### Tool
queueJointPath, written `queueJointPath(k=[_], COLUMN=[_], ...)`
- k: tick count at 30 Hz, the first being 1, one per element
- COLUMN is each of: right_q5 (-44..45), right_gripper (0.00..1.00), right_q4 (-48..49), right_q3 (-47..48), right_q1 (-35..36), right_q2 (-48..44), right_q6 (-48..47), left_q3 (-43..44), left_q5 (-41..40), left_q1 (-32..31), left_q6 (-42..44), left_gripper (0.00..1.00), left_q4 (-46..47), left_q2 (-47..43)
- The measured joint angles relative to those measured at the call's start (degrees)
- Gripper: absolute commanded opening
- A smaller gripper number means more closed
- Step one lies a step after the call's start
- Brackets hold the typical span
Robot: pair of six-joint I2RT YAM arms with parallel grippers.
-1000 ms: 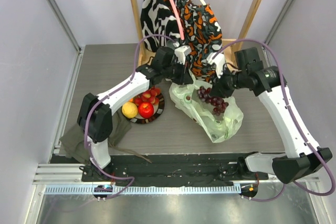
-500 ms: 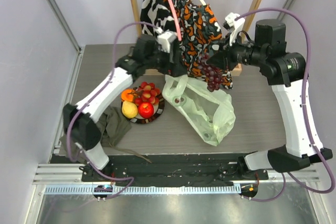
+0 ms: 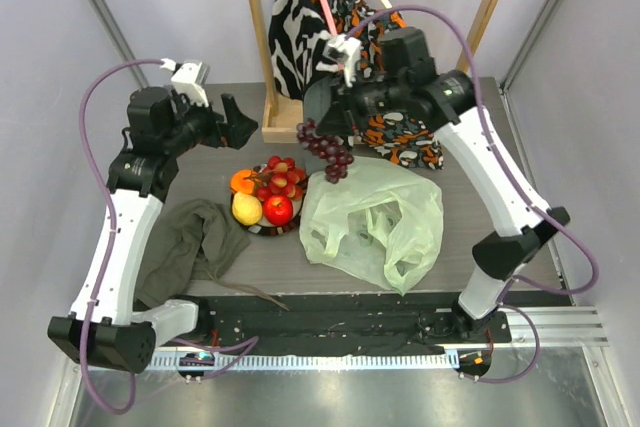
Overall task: Take the fake fruits out of the plastic bag
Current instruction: Place the fake fruit on the plate.
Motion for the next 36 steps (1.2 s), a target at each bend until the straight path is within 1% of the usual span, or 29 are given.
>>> queueJointPath(k=[5,10,13,20,24,31,36], right_q5=[2.1,5.6,7.6,12.3,14.5,17.7,20.6], right_gripper=[0.02,0.01,0.02,0.02,0.02,0.02,0.01], right_q4=[3.8,13.3,16.5,22.4,24.5,25.9,25.9], right_q3=[1.0,-7.1,-10.0,-13.0,-13.0,-12.8,-11.6], right_q1=[6.2,9.2,10.6,15.0,17.2,19.4,19.9], right_q2=[5.0,5.6,6.9,10.5,11.6,14.4,16.5], right_q6=[2.5,7.5,8.5,7.3,4.6,0.7,-0.3], left_q3=[-7.0,-9.6,-9.7,-10.8,-11.3,-11.4,-11.7], left_q5=[1.1,2.3,2.8,4.0,4.6,5.4,5.7], left_q1=[7.6,15.1,17.5,19.0,19.7,21.2,21.3], left_q6=[-3.0,-6.4,-7.8,-9.6,-10.6,-12.4,-13.2], left_gripper=[0.96,0.95,0.95,0.95,0.95,0.95,0.95], left_q4=[-1.0,-0.6,0.3,1.2,1.2,1.7,1.8], left_q2=[-4.4,-10.2,-12.4,-13.7,-13.7,-13.7,-14.0])
